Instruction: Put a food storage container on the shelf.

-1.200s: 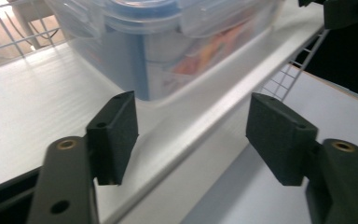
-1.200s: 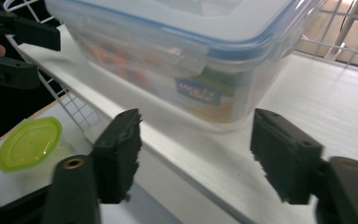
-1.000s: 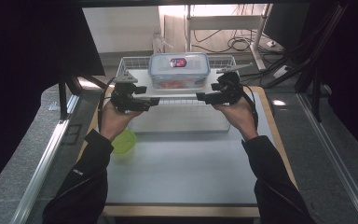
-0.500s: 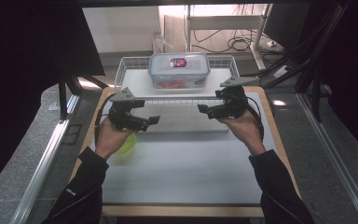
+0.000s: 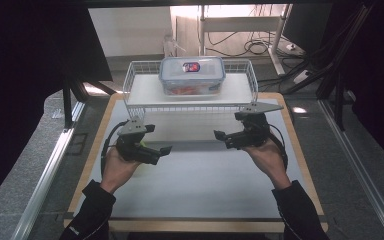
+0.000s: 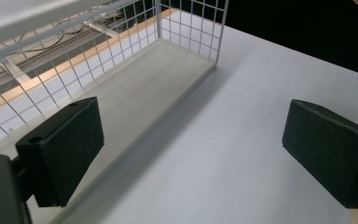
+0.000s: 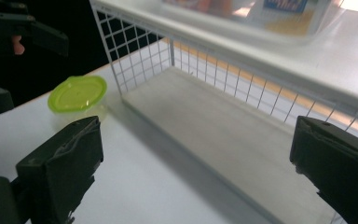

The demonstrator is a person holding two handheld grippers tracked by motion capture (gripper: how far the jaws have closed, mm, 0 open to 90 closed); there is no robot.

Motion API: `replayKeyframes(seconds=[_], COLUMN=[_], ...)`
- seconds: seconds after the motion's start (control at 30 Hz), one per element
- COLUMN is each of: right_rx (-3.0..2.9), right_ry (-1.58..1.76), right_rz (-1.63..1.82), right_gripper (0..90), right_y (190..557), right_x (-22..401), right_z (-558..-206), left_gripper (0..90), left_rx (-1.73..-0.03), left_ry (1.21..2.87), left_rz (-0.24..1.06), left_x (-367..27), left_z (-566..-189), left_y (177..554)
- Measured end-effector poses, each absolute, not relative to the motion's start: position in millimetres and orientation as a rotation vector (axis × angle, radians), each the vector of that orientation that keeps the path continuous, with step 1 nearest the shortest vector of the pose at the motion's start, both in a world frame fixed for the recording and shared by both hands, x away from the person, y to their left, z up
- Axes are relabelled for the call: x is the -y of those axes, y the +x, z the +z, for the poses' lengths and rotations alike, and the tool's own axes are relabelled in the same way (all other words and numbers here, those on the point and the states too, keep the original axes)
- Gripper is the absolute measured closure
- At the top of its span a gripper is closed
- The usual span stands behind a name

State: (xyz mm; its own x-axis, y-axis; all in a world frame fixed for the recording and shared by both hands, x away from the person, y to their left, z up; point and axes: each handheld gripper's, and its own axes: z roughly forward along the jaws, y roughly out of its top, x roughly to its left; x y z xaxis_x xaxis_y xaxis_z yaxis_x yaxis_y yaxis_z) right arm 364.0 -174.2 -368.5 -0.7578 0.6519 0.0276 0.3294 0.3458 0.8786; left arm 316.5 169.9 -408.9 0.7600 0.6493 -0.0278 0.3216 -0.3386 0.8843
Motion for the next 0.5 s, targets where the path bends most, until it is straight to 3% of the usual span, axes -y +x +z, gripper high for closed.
replayKeyframes(seconds=[0.5], right_rx=[-2.34], right_ry=[0.852], right_rz=[1.333], right_gripper=[0.4], right_y=[335], right_x=[181], right_z=[-405], left_gripper=[3.8], left_rx=[-0.759], left_ry=[1.914], left_rz=[0.419], left_x=[-180], left_z=[-447], left_y=[280])
